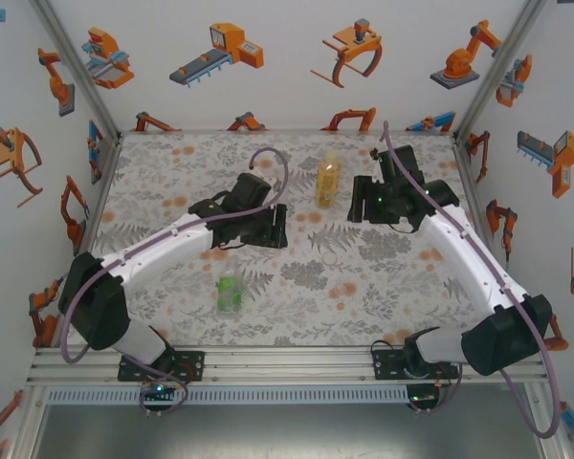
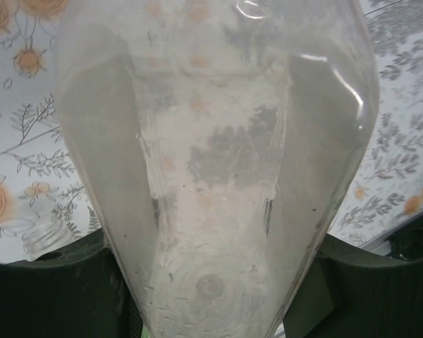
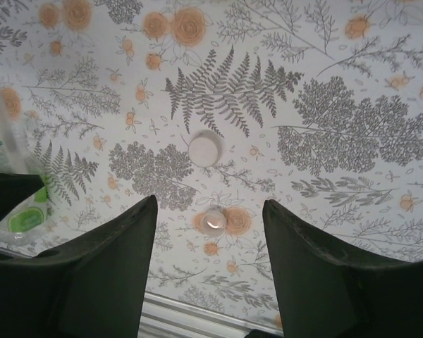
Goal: Screw on the bottle caps
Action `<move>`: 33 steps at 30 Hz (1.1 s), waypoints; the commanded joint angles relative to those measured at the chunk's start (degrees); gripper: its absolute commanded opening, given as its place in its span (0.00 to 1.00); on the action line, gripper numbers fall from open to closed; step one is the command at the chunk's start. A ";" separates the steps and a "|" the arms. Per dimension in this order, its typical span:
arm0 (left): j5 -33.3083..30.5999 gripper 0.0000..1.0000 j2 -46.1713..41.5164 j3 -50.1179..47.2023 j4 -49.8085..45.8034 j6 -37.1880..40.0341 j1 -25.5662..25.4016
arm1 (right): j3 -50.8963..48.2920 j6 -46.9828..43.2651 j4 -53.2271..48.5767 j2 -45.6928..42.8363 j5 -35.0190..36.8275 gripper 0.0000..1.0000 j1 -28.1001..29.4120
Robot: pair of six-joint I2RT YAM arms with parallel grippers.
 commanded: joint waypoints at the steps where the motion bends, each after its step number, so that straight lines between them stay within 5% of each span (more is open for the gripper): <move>1: 6.68 0.09 -4.23 -3.47 7.39 4.64 0.90 | -1.58 3.56 -0.37 -0.70 -0.30 0.52 0.98; 15: 24.39 0.00 -14.71 -15.98 23.70 16.33 1.41 | -5.21 9.46 -0.29 5.45 1.91 0.47 9.19; 24: 22.75 0.00 -23.28 -25.63 33.74 25.29 -0.46 | -6.34 13.68 3.68 11.69 4.84 0.46 12.54; 33: 19.84 0.00 -28.77 -31.70 36.22 26.04 -0.60 | -8.66 13.59 8.74 16.09 8.23 0.50 12.93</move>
